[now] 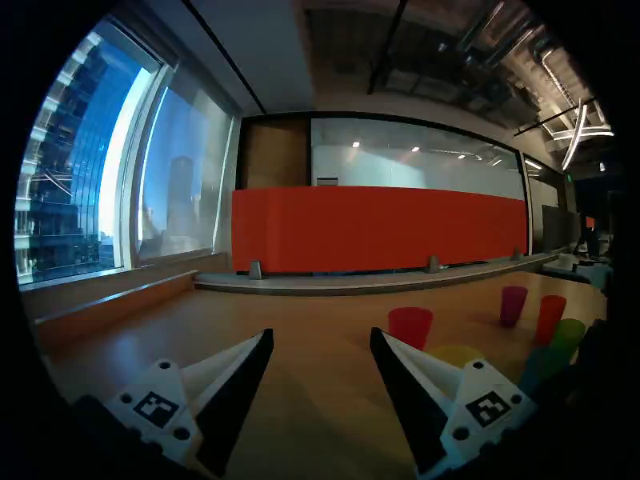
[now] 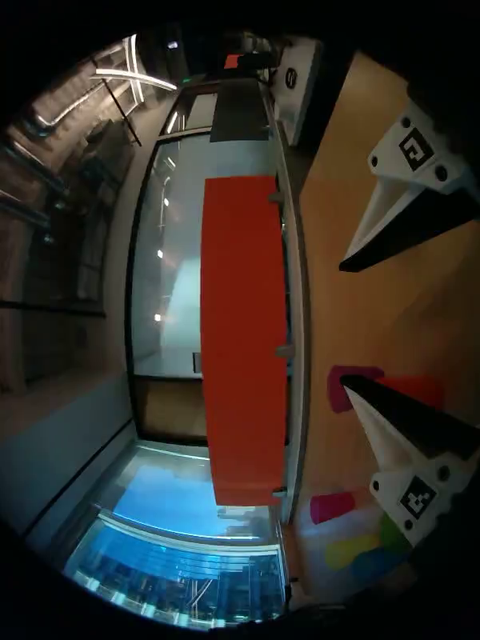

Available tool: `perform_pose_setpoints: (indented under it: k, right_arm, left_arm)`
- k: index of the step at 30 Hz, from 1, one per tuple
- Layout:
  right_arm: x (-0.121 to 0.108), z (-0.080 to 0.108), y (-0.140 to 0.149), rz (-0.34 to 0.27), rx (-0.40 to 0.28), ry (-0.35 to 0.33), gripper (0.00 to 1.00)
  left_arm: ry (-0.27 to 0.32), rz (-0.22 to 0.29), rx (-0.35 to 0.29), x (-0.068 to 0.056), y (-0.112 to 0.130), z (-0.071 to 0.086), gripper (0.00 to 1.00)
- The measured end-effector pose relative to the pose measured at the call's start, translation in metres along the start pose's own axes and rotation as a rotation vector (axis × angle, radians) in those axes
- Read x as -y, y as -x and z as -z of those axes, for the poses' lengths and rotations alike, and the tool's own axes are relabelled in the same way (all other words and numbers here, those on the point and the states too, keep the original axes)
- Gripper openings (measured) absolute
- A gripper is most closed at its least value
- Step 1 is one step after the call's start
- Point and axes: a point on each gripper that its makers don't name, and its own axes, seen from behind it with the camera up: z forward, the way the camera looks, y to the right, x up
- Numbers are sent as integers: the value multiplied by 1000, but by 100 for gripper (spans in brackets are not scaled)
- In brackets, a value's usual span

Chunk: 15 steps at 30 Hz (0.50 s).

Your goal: Pour water

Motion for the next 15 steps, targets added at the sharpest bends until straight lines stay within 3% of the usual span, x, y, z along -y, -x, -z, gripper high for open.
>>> perform_pose_setpoints:
  k: [15]
  right_arm:
    - [1, -1, 0, 18, 9, 7, 99]
  left_arm:
    - [0, 0, 0, 0, 0, 0, 89]
